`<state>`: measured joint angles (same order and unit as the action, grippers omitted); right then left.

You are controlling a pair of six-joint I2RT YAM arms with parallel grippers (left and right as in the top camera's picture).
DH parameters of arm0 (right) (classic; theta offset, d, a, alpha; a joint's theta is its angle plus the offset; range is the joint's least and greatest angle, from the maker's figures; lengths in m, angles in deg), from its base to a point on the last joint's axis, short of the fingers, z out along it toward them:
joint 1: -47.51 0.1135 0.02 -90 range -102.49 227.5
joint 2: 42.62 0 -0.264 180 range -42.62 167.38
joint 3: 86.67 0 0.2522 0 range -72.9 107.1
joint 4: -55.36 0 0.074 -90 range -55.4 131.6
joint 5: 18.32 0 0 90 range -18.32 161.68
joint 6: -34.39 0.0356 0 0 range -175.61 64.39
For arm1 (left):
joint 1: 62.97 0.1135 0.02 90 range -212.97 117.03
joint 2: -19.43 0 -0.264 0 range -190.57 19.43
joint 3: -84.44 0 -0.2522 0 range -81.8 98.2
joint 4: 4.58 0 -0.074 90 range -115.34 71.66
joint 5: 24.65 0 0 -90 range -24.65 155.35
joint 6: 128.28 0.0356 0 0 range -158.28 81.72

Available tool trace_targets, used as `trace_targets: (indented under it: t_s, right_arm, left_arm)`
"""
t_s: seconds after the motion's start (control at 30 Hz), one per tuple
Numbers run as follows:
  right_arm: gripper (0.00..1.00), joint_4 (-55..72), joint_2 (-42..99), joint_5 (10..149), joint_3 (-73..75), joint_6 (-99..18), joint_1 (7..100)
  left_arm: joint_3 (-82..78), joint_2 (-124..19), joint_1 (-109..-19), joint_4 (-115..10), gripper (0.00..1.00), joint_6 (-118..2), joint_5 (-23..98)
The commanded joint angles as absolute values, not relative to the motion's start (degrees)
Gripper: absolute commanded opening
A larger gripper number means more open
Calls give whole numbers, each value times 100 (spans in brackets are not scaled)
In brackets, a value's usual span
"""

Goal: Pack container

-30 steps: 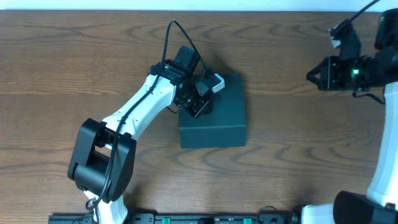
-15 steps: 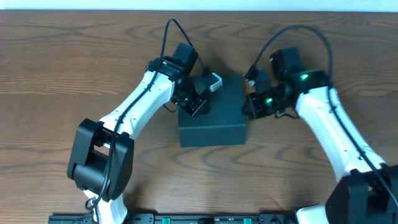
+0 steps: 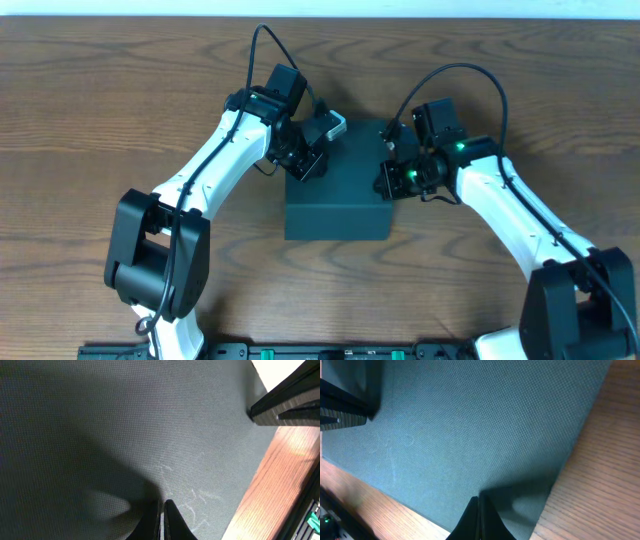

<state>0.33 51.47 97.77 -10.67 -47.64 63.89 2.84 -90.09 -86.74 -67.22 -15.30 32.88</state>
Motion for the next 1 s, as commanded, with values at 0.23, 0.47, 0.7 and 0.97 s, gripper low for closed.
trace_targets:
  t_s: [0.23,0.47,0.7,0.97]
  right_arm:
    - [2,98,5542,9694,-1263,-4639,6583]
    - [1,118,5542,9694,-1263,-4637,6579]
    - [1,100,5542,9698,-1263,-4534,6579]
    - [2,57,5525,9954,-1167,-4493,6579]
  left_arm:
    - [584,-9054,-8670,-6851,6,-1423,3080]
    - [487,-9168,-8814,-6908,6,-1338,3133]
    - [435,-9590,-8851,-6930,6,-1366,3362]
    - [433,-9645,-8849,-6908,6,-1366,3535]
